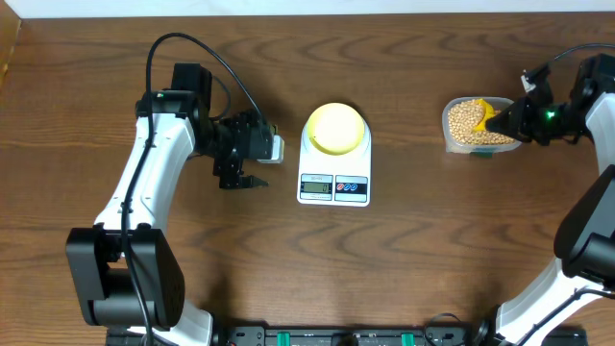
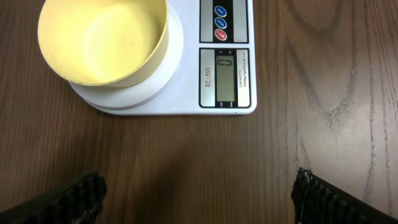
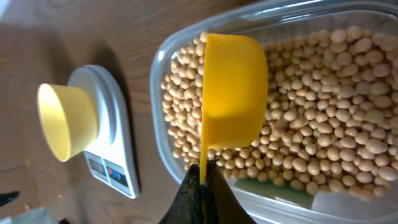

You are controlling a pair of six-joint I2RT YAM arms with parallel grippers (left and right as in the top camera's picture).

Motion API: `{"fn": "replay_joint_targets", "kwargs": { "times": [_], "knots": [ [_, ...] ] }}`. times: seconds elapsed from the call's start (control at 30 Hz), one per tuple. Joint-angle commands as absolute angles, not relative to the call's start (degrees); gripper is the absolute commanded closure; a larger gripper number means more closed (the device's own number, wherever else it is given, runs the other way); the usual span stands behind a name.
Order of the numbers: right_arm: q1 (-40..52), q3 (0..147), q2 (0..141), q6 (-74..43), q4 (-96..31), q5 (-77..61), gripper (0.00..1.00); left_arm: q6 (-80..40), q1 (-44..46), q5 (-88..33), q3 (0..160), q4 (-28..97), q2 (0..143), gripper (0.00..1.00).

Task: Scoop item into bowl and weigh 50g on scale
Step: 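Lift the filled scoop up out of the soybean tub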

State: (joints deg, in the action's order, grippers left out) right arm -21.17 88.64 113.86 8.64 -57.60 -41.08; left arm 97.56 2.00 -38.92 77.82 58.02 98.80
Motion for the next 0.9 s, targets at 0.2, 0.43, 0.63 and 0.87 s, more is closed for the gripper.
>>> {"fn": "replay_joint_targets", "kwargs": {
  "times": [0.2, 0.43, 0.63, 0.87],
  "knots": [
    [-25.1, 88.2, 113.6, 9.9, -58.3, -47.3, 0.99, 98.4, 2.1, -40.0, 77.9, 58.2, 98.8, 0.03],
    [-26.7, 88.2, 113.6, 10.0, -60.1, -48.2, 0.99, 98.3, 2.1, -40.0, 77.9, 58.2, 98.8, 0.02],
    [-28.5, 88.2, 113.6, 10.4, -61.3, -51.0, 0.99, 98.3, 2.1, -40.0, 77.9, 58.2, 98.8, 0.02],
    [-31.0, 88.3, 113.6, 13.0, -62.4, -57.9, 0.99, 98.3, 2.1, -40.0, 77.9, 58.2, 98.8, 0.02]
  ]
}}
